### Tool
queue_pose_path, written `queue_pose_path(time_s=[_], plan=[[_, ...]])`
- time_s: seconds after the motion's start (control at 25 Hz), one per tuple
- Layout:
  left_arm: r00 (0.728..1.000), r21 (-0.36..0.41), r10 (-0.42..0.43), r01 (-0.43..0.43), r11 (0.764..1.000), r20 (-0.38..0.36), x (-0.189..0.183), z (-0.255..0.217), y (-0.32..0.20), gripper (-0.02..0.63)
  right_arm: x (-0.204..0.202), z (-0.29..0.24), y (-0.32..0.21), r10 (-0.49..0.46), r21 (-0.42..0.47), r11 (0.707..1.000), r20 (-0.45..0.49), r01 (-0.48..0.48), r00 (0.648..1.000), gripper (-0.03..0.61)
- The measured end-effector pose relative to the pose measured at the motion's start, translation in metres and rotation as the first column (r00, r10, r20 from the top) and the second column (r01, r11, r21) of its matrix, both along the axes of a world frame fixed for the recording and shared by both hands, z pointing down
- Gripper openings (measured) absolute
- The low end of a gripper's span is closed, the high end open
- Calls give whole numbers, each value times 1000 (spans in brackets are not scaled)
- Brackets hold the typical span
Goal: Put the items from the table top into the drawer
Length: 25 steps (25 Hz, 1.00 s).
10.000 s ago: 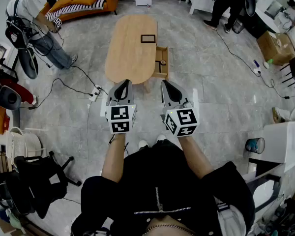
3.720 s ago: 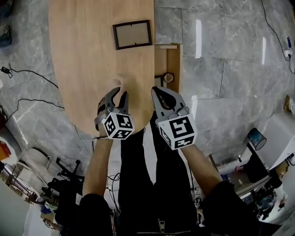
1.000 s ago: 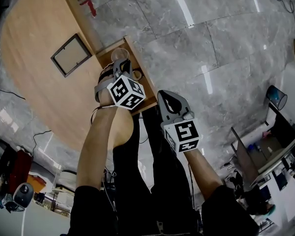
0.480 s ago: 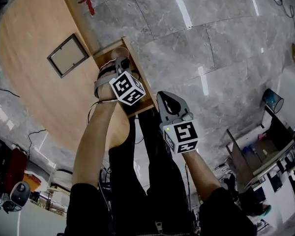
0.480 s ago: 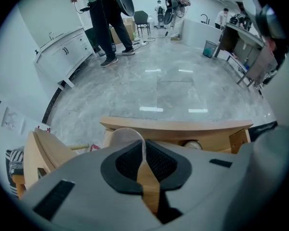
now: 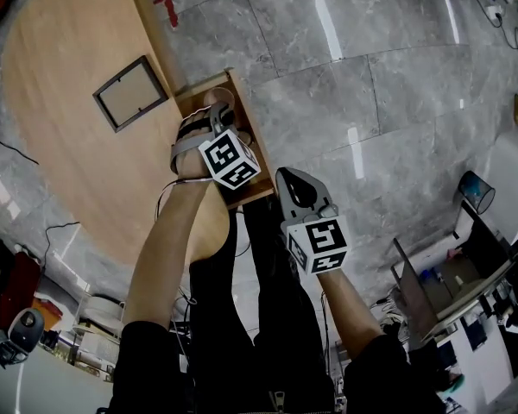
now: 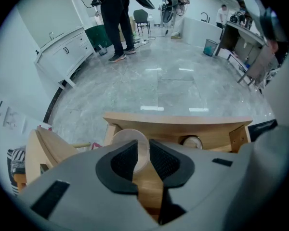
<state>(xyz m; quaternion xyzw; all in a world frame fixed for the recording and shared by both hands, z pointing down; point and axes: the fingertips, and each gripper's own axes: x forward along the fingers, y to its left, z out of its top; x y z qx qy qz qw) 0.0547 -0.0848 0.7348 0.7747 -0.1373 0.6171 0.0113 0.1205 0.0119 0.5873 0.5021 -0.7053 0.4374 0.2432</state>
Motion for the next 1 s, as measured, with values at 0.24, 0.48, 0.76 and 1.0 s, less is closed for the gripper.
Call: queue_pose_path(time_s=[0.24,0.48,0.76,1.0], plan=[[999,28,-7,8,1000,-51,-5,-21,2,87,-8,-2,-3,-19,0,1000,1,19,1000,9],[989,84,-62,73,994,-137,-12,-50,-10,69,-20,-5,-7,-46,8,999,1,46,999,9],[970,131,-145,172,976,-193,-44,-78,-30,20,-41,-12,-12,-88,21,996,-6,88,996,9],[942,158,-235,276,948,-239,-81,-94,-44,14,-63,-18,-20,-142,32,989,-6,142,990,9]])
